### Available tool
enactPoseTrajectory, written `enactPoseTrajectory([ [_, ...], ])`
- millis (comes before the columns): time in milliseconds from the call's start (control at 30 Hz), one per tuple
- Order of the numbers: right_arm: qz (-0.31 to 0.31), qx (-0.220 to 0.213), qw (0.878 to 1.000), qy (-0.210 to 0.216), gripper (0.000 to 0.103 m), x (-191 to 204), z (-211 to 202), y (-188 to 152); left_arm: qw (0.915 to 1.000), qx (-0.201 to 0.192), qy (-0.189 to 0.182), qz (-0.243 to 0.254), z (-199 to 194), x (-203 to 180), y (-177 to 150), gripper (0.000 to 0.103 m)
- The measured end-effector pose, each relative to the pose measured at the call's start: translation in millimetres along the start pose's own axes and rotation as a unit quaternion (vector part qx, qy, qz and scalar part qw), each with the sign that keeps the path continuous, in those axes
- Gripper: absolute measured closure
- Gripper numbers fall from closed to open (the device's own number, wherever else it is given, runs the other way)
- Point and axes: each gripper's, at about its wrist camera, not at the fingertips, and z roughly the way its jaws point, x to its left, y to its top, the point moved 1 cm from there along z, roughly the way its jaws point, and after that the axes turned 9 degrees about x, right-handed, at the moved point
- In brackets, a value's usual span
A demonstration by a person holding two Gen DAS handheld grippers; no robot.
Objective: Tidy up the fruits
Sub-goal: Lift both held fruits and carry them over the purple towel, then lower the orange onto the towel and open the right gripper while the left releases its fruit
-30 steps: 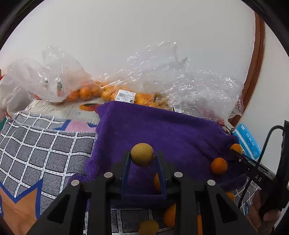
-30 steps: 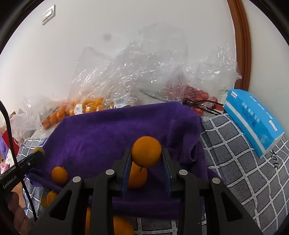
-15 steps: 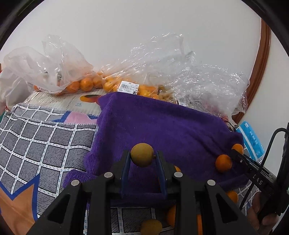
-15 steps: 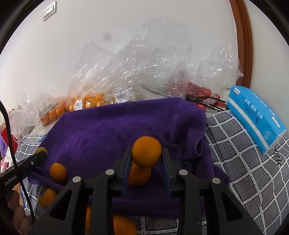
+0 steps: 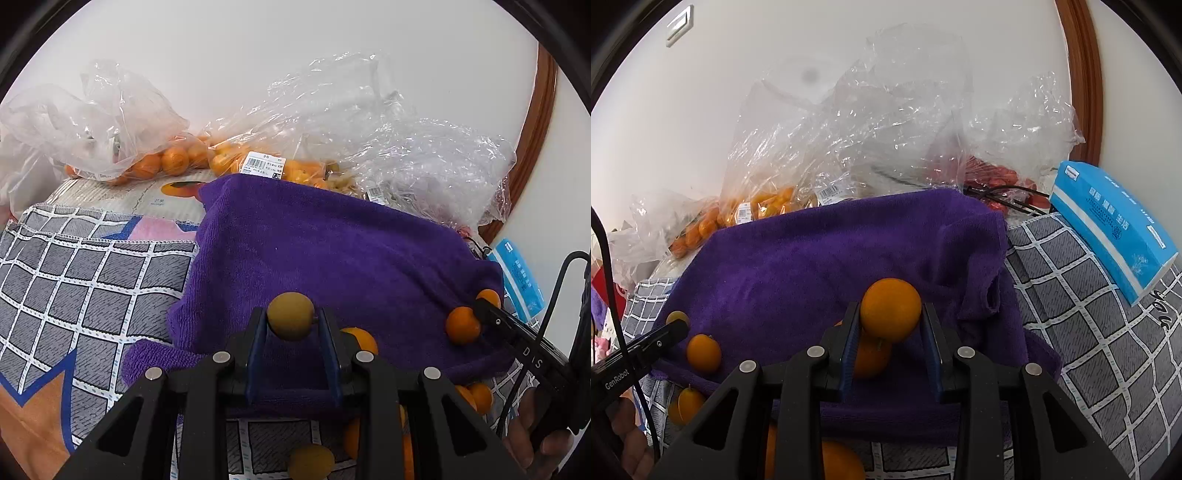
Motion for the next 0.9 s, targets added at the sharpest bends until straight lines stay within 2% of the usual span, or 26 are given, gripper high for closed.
enactPoseTrajectory([
  [100, 0.002, -0.005, 1.0, 0.002, 0.065, -1.3, -1.7, -0.4, 1.0, 0.0, 0.001, 0.001, 0.3, 0.0, 0.2, 0.075],
  [500, -0.007, -0.024, 1.0, 0.001, 0.062, 3.2, -9.9, -1.3, 1.0, 0.0, 0.0, 0.002, 1.5, 0.5, -0.1, 0.075],
  [833, -0.033, -0.047, 0.998, -0.02, 0.048, 9.8, -19.1, -2.0, 1.0, -0.001, -0.001, -0.002, 0.0, 0.5, -1.5, 0.075],
  [900, -0.028, -0.045, 0.999, -0.011, 0.048, 8.7, -19.4, -1.5, 1.0, -0.001, -0.001, -0.003, -0.3, 0.6, -1.5, 0.075],
])
